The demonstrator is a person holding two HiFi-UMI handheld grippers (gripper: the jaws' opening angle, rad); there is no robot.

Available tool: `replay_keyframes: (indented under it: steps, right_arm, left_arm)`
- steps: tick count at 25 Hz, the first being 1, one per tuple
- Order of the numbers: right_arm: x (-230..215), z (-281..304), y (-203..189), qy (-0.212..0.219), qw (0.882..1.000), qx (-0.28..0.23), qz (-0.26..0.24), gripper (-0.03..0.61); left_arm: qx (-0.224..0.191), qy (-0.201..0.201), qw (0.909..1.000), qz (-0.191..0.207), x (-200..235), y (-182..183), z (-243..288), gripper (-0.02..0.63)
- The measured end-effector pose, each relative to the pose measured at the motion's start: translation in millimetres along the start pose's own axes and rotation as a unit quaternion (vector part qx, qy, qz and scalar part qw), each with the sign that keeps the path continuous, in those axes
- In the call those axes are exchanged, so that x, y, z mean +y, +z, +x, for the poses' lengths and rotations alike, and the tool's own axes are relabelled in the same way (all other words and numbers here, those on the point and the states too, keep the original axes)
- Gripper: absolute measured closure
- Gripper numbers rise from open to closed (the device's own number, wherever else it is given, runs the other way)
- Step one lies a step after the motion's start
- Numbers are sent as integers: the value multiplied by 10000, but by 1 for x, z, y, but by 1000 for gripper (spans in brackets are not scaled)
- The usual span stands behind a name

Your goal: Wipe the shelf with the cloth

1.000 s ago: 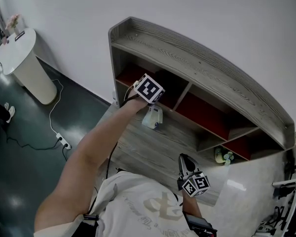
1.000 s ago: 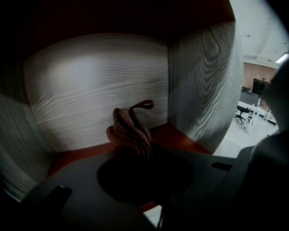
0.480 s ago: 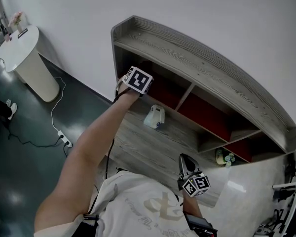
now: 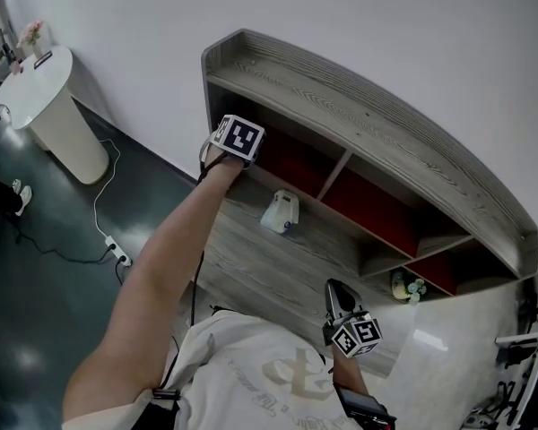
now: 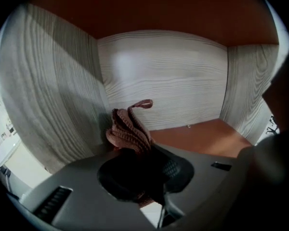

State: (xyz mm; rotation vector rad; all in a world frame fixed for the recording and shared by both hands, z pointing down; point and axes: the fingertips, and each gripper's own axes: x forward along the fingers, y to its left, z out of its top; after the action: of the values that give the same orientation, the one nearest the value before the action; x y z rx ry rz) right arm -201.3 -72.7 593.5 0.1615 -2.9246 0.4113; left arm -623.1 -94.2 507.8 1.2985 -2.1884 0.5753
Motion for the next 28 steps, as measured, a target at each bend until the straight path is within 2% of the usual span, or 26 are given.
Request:
replay_keyframes:
  steps: [5,8,13,16,21,28]
  right_arm:
    - [4,3,-2,92,10000,25,4,574]
    - [5,5,-2,149,9999,24,-1,574]
    - [11,7,-3,237,9997,59,-33,574]
    - [13,8,-2,257,9996,57,-36,574]
    - [15,10,-1,290,9995,83,-100,574]
    - [13,16,-1,281,9995,119,-121,574]
  left_arm:
    - [-81,149,9998,-92,7,-12,-12,541]
    - [-63,434,9990,-114,19,-21,-26,541]
    - [-288,444,9980,-344,24,-38,-44,541]
    - [-674,352,9962,-435,24,-44,-56,541]
    - [-1007,298,9926,-616,22,-71,-79,542]
    - [-1743,-312,9797,-945,-7,-110,-102,541]
